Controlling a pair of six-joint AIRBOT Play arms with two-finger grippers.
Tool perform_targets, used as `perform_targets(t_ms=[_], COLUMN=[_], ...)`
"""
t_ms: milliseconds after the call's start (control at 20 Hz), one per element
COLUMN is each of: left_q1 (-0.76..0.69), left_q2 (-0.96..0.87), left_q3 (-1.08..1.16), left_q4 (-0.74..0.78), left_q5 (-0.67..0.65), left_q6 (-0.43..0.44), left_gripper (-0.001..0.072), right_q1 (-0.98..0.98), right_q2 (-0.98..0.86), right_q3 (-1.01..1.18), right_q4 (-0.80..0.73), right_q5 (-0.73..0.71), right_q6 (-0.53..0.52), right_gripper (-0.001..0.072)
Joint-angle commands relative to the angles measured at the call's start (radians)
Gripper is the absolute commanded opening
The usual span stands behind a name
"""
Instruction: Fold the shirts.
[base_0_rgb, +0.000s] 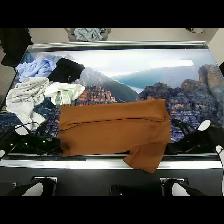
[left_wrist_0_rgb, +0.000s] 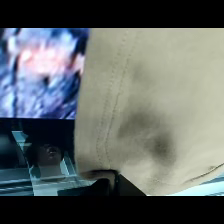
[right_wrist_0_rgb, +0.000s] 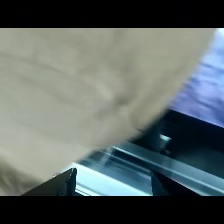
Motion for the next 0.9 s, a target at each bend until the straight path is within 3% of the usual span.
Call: perform_targets(t_ms=[0, 200, 250, 300, 350, 650, 850], left_q1=[-0.001, -0.001, -0.001, -0.001, -0.001, 0.002, -0.001], left_q2=[0.003, 0.005, 0.006, 0.006, 0.007, 0.112, 0.105], left_q3=[-0.001, 0.002, 0.003, 0.003, 0.003, 0.122, 0.235], left_q4=[0.011, 0.008, -0.005, -0.017, -0.026, -0.031, -0.032], left_q5=[0.048, 0.052, 0.051, 0.052, 0.053, 0.003, 0.044], left_q6=[0.028, 0.032, 0.034, 0.044, 0.057, 0.080, 0.023], left_gripper=[0.0031, 0.0031, 0.0031, 0.0031, 0.0031, 0.0028, 0.0025], right_q1=[0.000, 0.000, 0.000, 0.000, 0.000, 0.000, 0.036], right_q2=[0.014, 0.014, 0.014, 0.014, 0.014, 0.042, 0.046], right_q3=[-0.076, -0.138, -0.154, -0.156, -0.152, 0.042, 0.215], right_q4=[0.117, 0.213, 0.202, 0.183, 0.180, 0.216, 0.260], right_q5=[-0.085, -0.121, -0.120, -0.113, -0.107, 0.057, -0.072], right_q6=[-0.009, 0.008, 0.014, 0.021, 0.020, -0.059, -0.003], right_gripper=[0.0547, 0.0518, 0.0349, 0.0105, 0.0045, 0.0040, 0.0038])
